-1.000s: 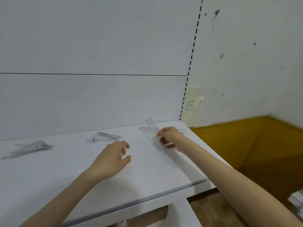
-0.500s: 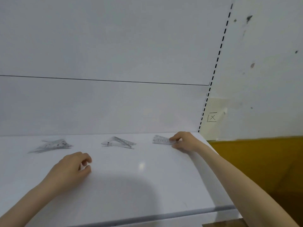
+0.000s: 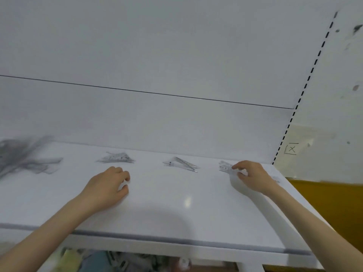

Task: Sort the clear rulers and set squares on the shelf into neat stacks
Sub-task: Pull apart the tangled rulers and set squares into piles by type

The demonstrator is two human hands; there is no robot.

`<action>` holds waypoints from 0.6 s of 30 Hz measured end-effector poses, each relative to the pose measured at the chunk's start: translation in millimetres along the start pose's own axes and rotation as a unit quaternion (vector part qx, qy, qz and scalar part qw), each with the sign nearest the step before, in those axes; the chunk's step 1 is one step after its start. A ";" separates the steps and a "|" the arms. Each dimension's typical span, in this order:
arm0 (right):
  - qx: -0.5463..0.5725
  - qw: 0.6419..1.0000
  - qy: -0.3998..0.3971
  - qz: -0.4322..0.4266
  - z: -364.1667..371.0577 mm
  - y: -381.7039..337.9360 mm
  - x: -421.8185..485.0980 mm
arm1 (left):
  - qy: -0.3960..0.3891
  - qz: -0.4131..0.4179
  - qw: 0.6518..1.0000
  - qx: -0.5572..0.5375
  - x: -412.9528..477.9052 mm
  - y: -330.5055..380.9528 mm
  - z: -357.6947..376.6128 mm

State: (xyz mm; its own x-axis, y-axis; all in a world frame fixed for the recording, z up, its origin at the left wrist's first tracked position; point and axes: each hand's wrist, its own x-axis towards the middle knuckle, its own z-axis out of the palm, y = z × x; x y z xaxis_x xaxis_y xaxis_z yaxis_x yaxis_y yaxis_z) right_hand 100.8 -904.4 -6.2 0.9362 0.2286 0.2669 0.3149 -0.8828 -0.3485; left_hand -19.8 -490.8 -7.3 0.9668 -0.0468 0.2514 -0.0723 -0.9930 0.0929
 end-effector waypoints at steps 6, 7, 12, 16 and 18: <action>-0.005 0.999 0.008 -0.052 24.3 -99.5 -17.7 | 0.013 -0.021 1.000 0.008 -50.5 -69.4 -27.6; -0.013 0.998 0.004 -0.064 29.7 -124.4 -19.7 | 0.016 -0.026 0.999 0.011 -62.0 -85.3 -33.4; -0.063 0.990 -0.020 -0.121 62.4 -253.1 -29.8 | 0.037 -0.051 0.998 0.018 -115.6 -169.4 -60.6; -0.070 0.984 -0.040 -0.161 98.6 -349.8 -34.9 | 0.046 -0.080 0.996 0.011 -160.9 -247.1 -80.4; -0.070 0.982 -0.046 -0.168 115.6 -388.6 -37.1 | 0.049 -0.097 0.994 0.018 -181.6 -284.9 -87.2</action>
State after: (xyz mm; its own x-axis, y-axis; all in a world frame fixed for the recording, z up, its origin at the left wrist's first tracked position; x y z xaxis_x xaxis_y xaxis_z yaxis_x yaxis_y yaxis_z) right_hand -38.2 -522.4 15.4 0.7953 0.5467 0.2619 0.5897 -0.7978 -0.1254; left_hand -196.2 -189.9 4.6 0.9332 0.1556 0.3239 0.1241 -0.9855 0.1157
